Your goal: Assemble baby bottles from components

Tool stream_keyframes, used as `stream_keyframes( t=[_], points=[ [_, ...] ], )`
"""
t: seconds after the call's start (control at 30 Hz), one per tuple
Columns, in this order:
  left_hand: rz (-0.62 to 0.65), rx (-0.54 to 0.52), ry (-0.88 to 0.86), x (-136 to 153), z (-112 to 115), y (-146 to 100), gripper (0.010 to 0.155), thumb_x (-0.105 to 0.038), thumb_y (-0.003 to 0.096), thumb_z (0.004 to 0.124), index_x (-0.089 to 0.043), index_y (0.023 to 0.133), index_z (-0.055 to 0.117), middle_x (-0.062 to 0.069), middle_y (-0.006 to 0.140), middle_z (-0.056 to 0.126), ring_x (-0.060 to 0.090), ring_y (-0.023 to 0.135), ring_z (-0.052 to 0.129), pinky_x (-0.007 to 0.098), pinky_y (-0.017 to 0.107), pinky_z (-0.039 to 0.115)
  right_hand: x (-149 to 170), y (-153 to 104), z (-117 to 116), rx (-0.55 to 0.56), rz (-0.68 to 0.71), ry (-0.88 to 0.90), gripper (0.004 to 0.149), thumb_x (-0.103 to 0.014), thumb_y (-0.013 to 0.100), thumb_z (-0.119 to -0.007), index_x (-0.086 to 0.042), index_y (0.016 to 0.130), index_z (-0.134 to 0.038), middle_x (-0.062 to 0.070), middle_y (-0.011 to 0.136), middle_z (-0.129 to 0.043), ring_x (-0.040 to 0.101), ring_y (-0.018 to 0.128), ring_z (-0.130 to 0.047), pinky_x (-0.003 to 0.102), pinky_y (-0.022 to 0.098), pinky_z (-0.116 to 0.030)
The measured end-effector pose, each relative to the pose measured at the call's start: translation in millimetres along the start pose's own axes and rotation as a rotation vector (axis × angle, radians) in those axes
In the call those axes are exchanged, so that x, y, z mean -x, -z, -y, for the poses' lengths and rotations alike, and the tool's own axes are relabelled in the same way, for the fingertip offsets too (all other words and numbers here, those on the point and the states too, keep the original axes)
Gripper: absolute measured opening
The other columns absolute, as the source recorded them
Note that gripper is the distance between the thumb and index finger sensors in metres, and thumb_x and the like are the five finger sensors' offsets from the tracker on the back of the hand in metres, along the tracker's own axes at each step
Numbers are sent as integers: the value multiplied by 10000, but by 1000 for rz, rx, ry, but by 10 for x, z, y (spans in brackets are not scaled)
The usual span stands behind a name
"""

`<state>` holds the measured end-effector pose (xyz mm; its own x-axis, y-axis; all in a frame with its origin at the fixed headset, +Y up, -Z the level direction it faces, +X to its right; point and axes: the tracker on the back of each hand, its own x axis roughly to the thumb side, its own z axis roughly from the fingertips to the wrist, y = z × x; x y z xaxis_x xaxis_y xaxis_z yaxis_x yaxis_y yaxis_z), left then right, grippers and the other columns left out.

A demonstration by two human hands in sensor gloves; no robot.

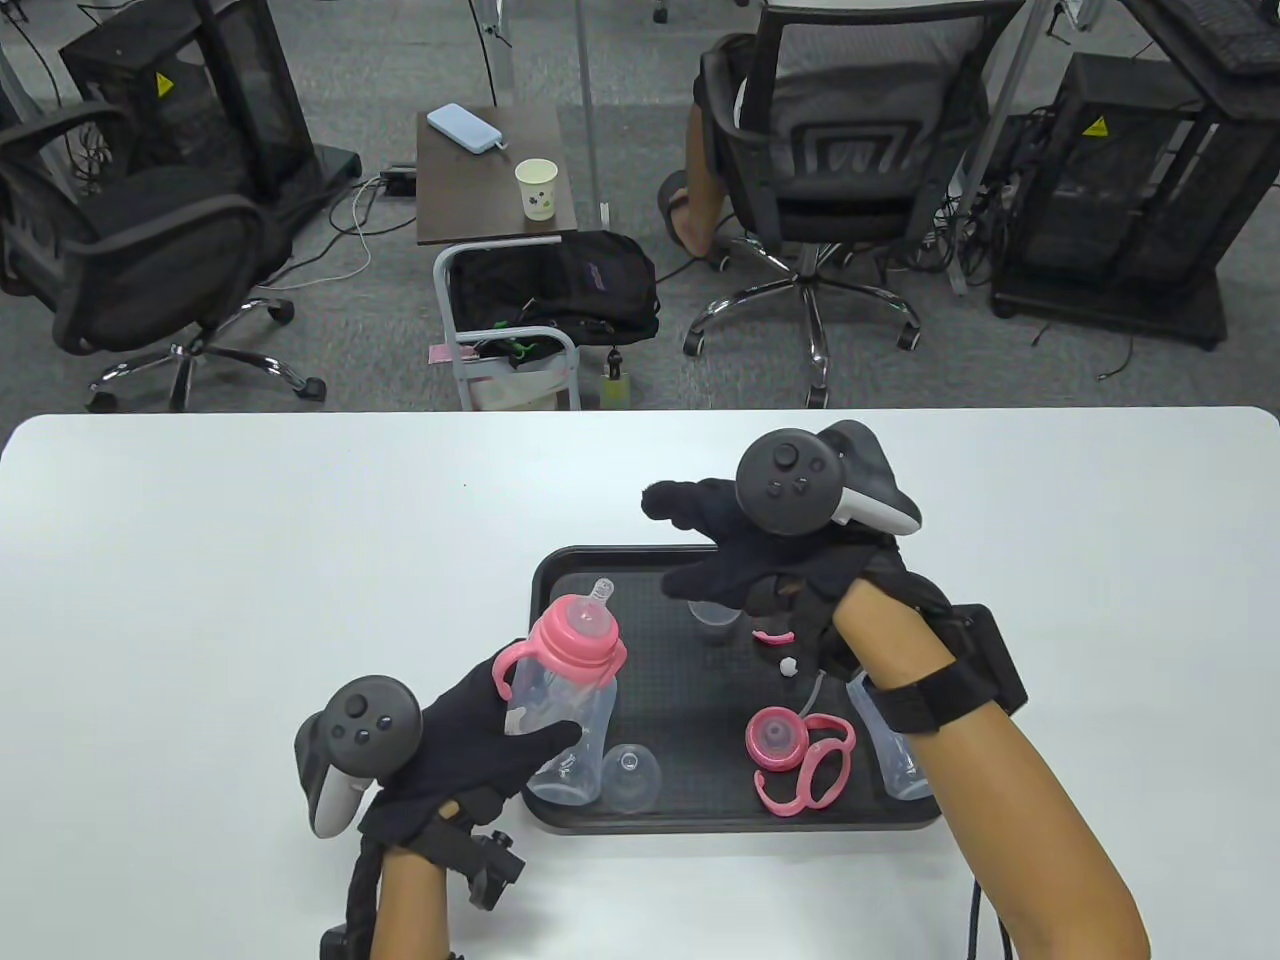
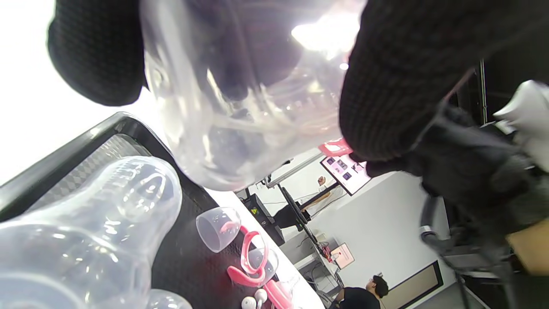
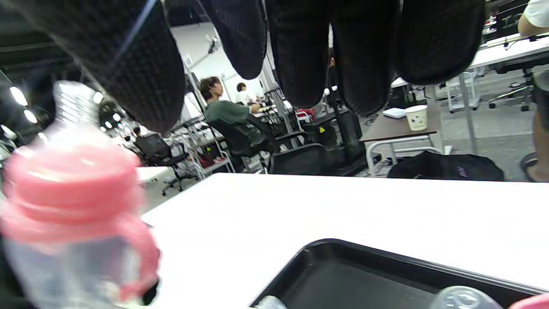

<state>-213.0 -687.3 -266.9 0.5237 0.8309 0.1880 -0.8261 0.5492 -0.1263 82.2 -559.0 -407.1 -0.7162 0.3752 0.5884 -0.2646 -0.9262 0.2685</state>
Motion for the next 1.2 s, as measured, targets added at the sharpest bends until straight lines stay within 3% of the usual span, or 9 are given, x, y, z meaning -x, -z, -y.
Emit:
stream_keyframes(
  t=[0.23, 0.43, 0.9, 1.2],
  points=[
    [-28, -16, 1, 59, -69, -17, 924, -665, 409, 947, -227, 1155, 622, 98, 1084, 775, 427, 922, 865, 474, 483, 906, 472, 472, -523, -164, -124, -179, 831, -437, 449, -987, -191, 1115, -557, 229, 1136, -642, 527, 997, -707, 733, 652, -615],
    [-55, -22, 22, 89, -95, -14, 924, -668, 412, 946, -226, 1156, 622, 98, 1084, 774, 428, 921, 866, 472, 483, 906, 758, 691, -858, -231, -154, -208, 845, -409, 436, -1011, -197, 1114, -552, 223, 1148, -619, 514, 1013, -693, 749, 676, -574],
    [-94, 1, 72, 119, -62, 17, 922, -671, 413, 947, -227, 1154, 627, 100, 1081, 777, 427, 916, 869, 469, 482, 907, 996, 812, -1398, -403, -166, -390, 858, -375, 431, -1029, -213, 1114, -535, 213, 1163, -587, 498, 1028, -676, 784, 704, -483],
    [-102, 11, 82, 118, -46, 30, 925, -671, 412, 949, -224, 1155, 627, 101, 1081, 776, 429, 914, 870, 469, 482, 906, 953, 844, -1575, -385, -121, -466, 775, -305, 439, -1030, -208, 1075, -598, 190, 1112, -663, 462, 946, -781, 755, 701, -521]
  ],
)
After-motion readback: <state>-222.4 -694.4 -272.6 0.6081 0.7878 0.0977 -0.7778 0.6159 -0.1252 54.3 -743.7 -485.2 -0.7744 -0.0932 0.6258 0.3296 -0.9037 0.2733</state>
